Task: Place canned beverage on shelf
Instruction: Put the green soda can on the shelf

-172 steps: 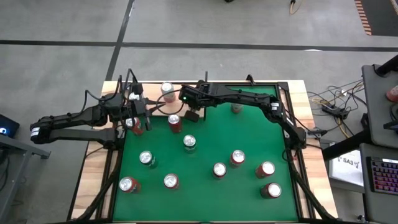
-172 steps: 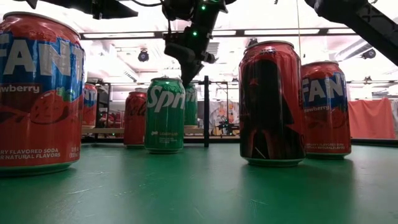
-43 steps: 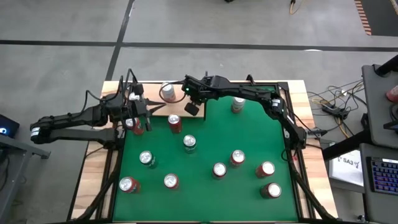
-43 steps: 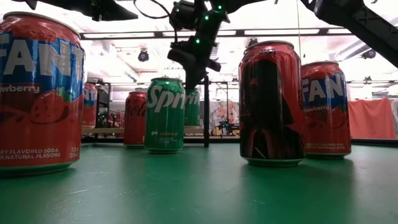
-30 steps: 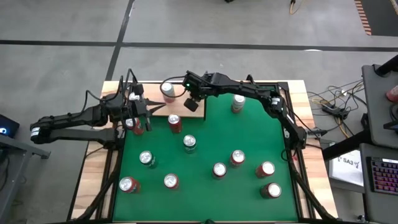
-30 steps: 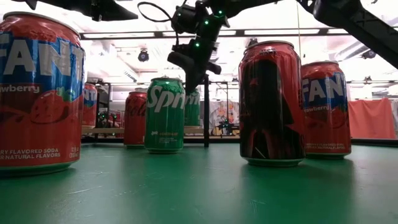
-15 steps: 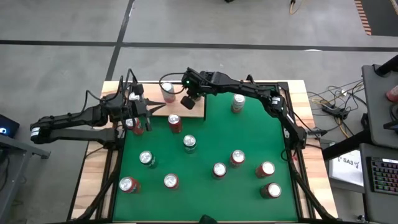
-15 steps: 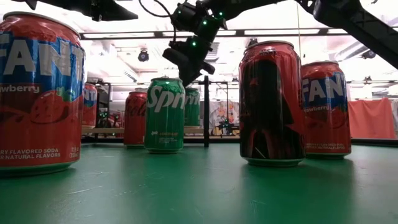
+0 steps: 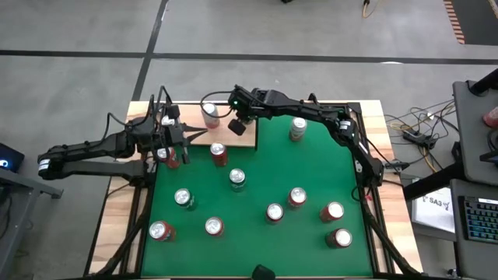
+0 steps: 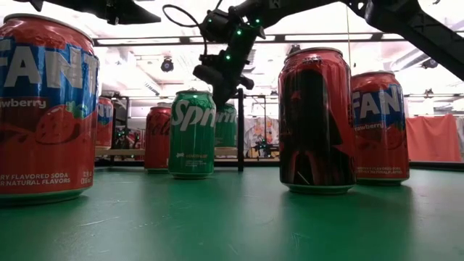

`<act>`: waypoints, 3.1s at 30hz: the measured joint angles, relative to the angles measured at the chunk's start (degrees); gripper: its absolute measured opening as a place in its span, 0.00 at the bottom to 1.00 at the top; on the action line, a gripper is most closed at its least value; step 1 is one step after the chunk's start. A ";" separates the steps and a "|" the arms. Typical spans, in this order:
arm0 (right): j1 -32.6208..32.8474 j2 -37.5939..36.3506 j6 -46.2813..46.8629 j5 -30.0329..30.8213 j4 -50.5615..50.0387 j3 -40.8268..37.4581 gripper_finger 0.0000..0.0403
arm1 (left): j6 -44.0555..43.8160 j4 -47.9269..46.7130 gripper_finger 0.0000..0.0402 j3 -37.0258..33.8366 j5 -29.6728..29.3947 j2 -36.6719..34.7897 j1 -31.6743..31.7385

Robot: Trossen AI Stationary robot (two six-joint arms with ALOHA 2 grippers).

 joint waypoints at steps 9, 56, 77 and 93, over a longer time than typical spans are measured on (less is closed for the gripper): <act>-0.29 0.00 -0.83 0.90 0.36 0.00 0.03 | -0.02 0.00 0.00 -0.02 0.00 0.00 0.00; 16.12 -47.55 -15.16 0.42 22.17 -49.45 0.03 | -23.42 15.77 0.00 0.76 7.15 15.33 -0.75; 15.61 -58.69 -14.04 0.44 37.67 -64.63 0.03 | -14.97 2.34 0.00 20.32 -5.14 45.80 7.12; 15.56 -58.62 -14.70 0.46 37.37 -64.63 0.03 | -14.79 1.50 0.00 27.08 -5.16 56.03 12.08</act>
